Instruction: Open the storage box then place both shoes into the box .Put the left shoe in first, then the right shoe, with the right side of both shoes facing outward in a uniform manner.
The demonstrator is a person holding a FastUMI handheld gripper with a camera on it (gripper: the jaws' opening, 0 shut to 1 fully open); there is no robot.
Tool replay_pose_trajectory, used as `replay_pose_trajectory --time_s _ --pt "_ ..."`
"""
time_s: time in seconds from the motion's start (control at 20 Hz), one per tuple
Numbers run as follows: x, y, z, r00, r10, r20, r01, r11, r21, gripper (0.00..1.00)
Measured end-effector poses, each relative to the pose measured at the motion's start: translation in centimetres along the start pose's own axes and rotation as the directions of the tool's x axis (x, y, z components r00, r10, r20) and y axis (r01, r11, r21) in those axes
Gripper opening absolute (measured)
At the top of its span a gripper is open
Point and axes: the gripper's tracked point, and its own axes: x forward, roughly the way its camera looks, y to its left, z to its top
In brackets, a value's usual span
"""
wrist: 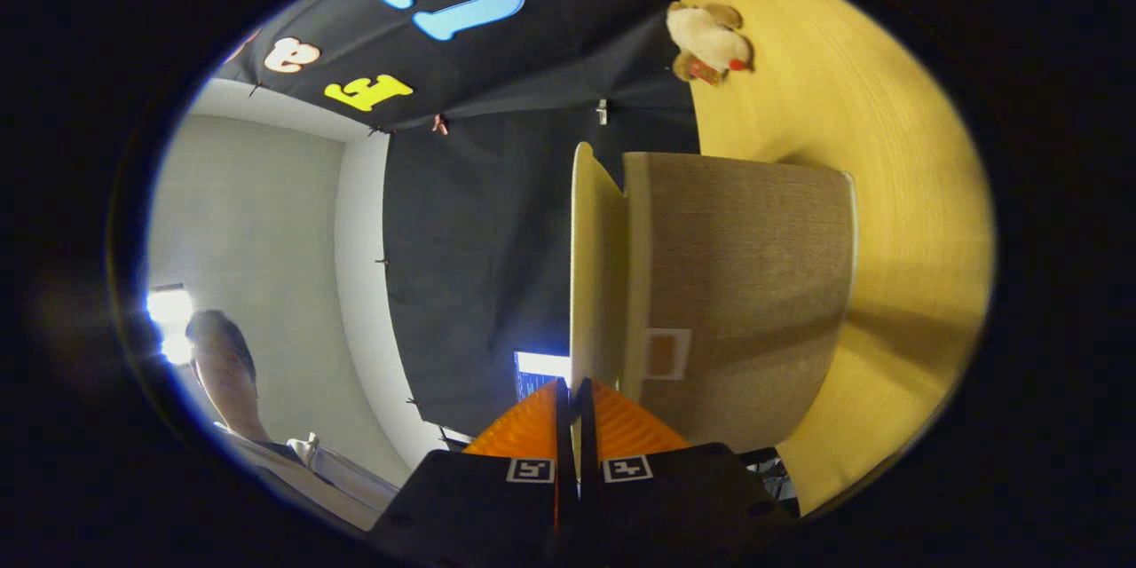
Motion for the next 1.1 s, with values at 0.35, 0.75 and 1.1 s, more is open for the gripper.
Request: replay_pose_trajectory --time_s 0.35,0.75,1.1 --pt "5.4 6.4 0.3 0.992 -0.067 0.111 0.086 0.981 -0.174 0.05" --pt "13.7 10.3 0.3 0.973 -0.134 0.189 0.198 0.904 -0.379 0.08" --pt "20.2 10.6 -0.3 0.973 -0.158 0.17 0.216 0.884 -0.414 0.1"
